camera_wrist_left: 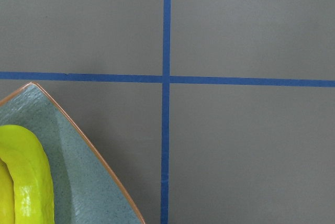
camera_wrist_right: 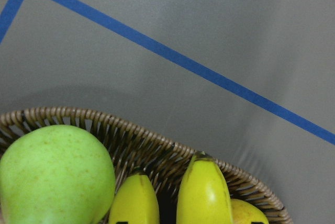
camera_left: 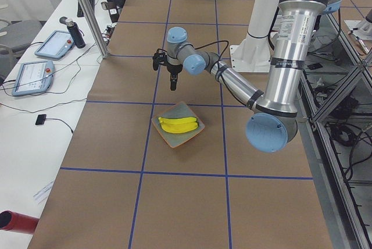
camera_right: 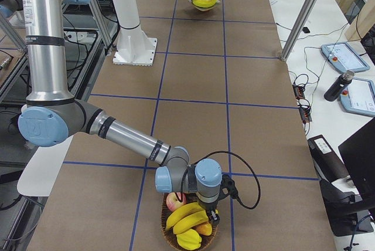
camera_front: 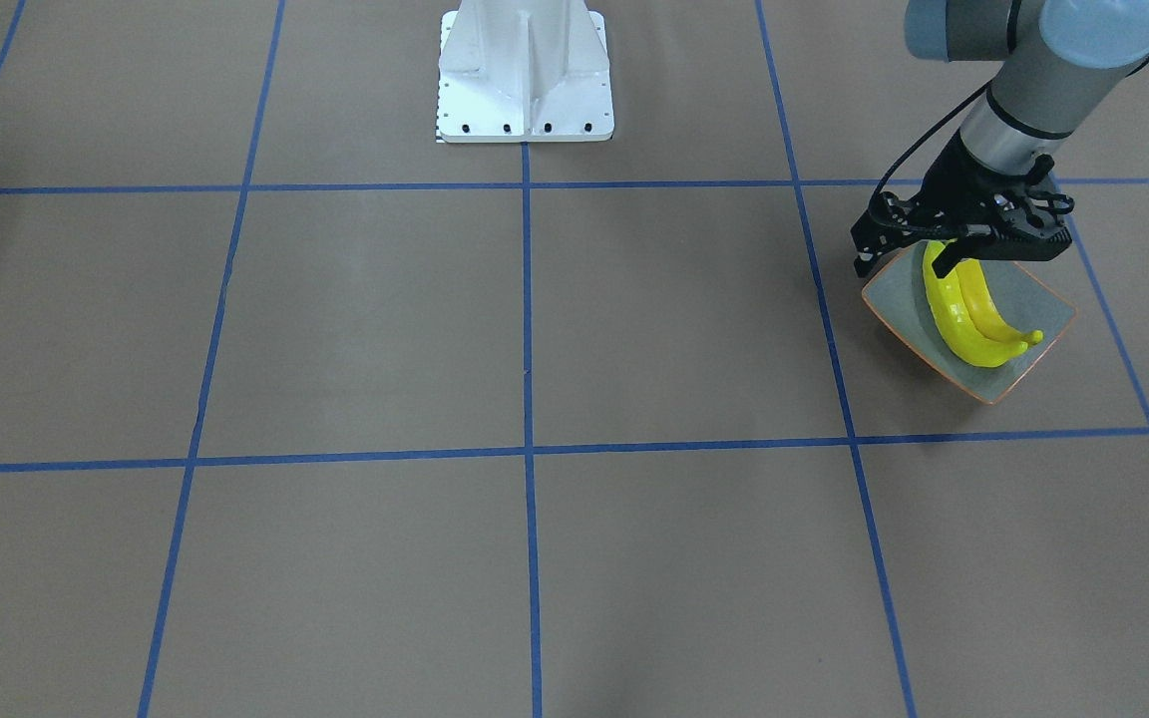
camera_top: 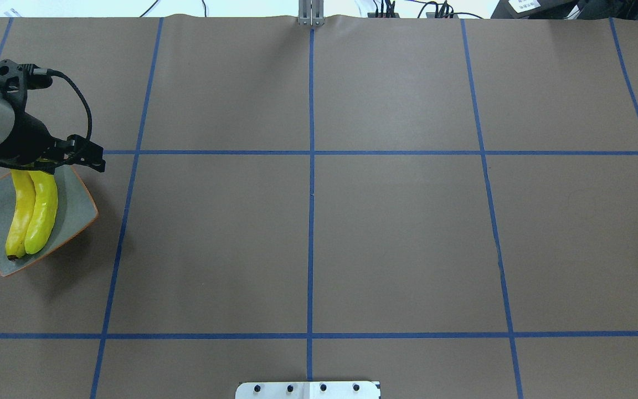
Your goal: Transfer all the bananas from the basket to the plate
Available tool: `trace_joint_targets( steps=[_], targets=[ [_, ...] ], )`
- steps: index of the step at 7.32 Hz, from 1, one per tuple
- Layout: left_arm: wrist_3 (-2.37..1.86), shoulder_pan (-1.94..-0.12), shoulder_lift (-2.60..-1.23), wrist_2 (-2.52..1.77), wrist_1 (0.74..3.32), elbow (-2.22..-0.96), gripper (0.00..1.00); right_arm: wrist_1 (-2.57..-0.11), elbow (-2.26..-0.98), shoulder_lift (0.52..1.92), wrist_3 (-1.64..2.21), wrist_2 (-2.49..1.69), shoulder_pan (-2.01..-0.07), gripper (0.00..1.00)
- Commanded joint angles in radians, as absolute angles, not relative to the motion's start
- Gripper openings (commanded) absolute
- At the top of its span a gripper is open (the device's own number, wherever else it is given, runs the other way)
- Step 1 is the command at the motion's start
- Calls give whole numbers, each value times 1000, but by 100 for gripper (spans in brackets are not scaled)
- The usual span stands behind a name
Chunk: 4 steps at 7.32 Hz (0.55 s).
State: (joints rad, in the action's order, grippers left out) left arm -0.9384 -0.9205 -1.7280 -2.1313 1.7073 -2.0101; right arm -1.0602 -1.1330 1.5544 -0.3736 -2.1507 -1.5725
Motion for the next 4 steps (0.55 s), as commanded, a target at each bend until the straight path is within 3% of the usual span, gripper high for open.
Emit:
trace_joint_targets(
  steps=[1,3,4],
  targets=[
    [-939,-920,-1729,-2131,1707,-2011,100,-1062,-1121,1555,-393,-2151,-1586,74],
    [-939,-922,-1729,-2129,1707,-2016,100,-1063,-1114,1555,-393,-2151,-1586,69],
    [-939,-920,-1729,-2131,1707,-2016,100,-1066,-1114,1557,-393,-2151,-1586,51]
  ],
)
